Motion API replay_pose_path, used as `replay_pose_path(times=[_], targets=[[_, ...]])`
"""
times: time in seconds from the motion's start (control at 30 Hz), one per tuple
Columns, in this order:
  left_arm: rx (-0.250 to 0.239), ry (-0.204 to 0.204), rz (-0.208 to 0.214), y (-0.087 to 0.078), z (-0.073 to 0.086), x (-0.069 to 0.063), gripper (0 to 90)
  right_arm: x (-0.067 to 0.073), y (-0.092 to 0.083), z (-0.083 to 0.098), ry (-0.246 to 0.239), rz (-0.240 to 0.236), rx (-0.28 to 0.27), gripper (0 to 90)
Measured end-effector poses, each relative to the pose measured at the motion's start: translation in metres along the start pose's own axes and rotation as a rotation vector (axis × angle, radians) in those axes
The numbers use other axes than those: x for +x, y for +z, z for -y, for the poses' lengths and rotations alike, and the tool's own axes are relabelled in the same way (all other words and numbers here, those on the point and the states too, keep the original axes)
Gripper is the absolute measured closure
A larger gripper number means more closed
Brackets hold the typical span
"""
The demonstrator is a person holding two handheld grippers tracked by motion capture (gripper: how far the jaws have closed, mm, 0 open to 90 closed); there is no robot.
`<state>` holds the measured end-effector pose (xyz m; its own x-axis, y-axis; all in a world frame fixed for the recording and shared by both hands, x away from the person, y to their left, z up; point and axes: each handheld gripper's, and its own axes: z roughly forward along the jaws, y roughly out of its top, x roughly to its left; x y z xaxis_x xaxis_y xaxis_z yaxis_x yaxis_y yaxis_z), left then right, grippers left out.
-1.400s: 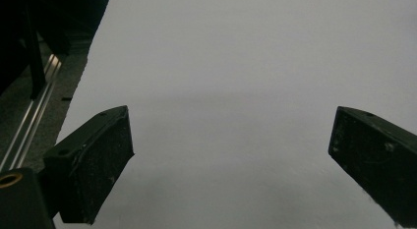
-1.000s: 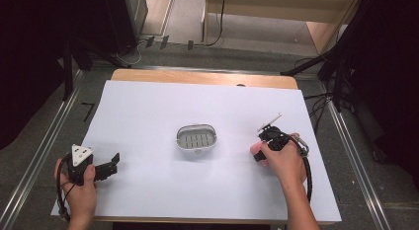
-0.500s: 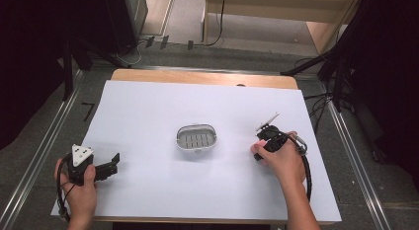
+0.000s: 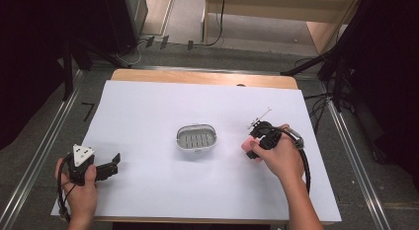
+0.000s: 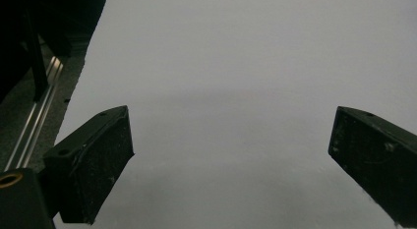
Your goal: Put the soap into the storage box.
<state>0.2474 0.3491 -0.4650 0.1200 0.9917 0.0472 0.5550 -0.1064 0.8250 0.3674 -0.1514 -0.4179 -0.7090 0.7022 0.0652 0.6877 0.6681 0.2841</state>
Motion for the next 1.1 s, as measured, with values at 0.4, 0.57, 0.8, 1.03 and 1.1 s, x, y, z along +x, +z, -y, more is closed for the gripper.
replay_pose_path(times=[0.4,0.57,0.8,1.03,1.1], targets=[[0.002,-0.001,0.002,0.000,0.000,0.000,3.3,0.033,-0.016,-0.036,-0.199,-0.002,-0.011,38.6],[0.002,-0.001,0.003,0.000,0.000,0.000,3.3,0.047,-0.018,-0.049,-0.275,-0.028,-0.023,38.6],[0.009,0.004,0.001,0.000,0.000,0.000,3.3,0.061,-0.019,-0.062,-0.352,-0.052,-0.020,38.6],[0.011,0.006,0.001,0.001,0.000,-0.001,3.3,0.070,-0.018,-0.076,-0.416,-0.077,-0.044,38.6],[0.014,0.007,0.000,0.001,-0.001,-0.001,3.3,0.072,-0.018,-0.080,-0.434,-0.075,-0.045,38.6]])
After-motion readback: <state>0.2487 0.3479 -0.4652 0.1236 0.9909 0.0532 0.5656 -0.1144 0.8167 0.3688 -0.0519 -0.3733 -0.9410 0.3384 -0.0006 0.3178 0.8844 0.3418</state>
